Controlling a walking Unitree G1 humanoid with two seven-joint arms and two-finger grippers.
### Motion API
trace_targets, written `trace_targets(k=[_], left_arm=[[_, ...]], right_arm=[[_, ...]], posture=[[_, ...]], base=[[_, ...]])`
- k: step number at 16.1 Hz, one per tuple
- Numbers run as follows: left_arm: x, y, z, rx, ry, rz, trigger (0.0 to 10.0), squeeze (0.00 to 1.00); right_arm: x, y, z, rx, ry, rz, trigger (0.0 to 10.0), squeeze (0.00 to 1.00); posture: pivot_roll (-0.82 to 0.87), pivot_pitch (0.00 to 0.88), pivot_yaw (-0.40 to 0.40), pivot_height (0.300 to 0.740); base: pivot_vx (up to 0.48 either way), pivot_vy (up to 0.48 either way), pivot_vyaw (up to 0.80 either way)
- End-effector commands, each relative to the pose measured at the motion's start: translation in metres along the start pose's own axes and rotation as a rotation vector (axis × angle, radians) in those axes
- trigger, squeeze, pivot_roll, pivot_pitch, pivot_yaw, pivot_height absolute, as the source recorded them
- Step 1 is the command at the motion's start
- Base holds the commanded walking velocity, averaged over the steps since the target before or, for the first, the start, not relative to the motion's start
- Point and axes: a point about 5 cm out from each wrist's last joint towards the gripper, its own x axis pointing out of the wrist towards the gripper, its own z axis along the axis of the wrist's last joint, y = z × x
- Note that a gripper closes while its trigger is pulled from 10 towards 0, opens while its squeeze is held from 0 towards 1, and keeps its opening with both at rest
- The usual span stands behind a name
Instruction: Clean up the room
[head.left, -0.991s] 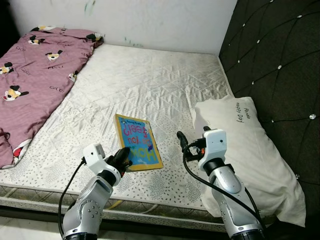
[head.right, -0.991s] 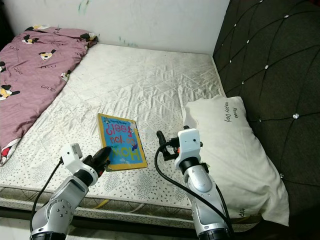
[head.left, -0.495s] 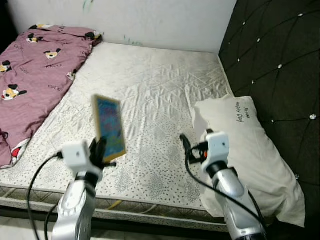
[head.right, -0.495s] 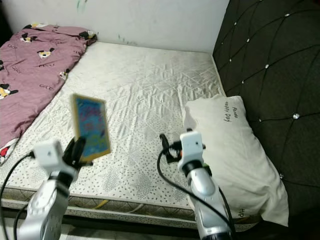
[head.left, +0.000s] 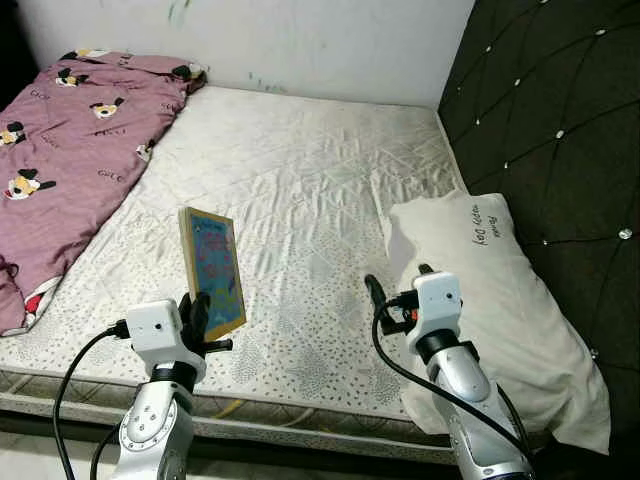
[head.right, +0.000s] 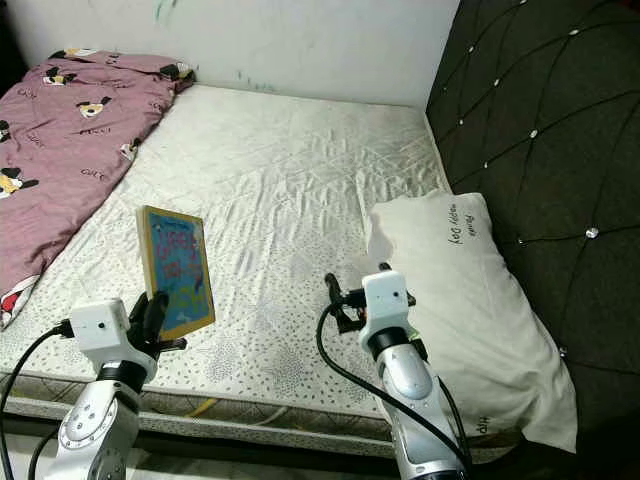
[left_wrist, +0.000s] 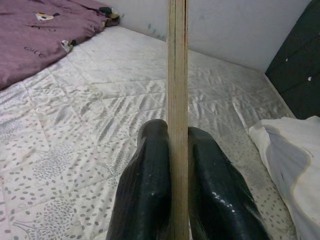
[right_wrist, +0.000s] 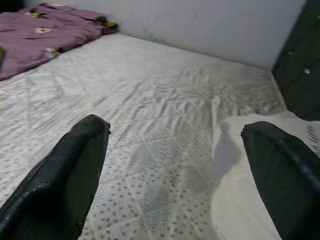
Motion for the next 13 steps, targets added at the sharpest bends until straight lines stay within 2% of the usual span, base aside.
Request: trace_targets(k=[1, 3, 8, 13], left_arm=[[0.0042, -0.0061, 0.0081, 0.014, -0.047, -0.024, 10.0, 0.00], [0.0048, -0.0061, 0.0078, 0.013, -0.046, -0.028, 10.0, 0.00], [0.0064, -0.0085, 0.0070, 0.012, -0.041, -0.034, 10.0, 0.00], [0.0071, -0.0084, 0.0066, 0.013, -0.037, -0.036, 10.0, 0.00]], right_arm=[[-0.0003, -0.0067, -0.0021, 0.000, 0.009, -0.040, 10.0, 0.00], [0.0008, -0.0097, -0.0064, 0.009, 0.043, -0.071, 10.0, 0.00], [0.0013, -0.0069, -0.0055, 0.003, 0.031, -0.064, 10.0, 0.00], [0.0009, -0.0043, -0.0044, -0.006, 0.017, -0.052, 10.0, 0.00]], posture=[[0.03, 0.040, -0.049, 0.740], [0.03, 0.046, -0.044, 0.740], [0.02, 0.054, -0.043, 0.740], [0.02, 0.057, -0.040, 0.740]], base=[[0.000, 0.000, 0.00], [0.000, 0.000, -0.80], [0.000, 0.000, -0.76], [0.000, 0.000, 0.00]])
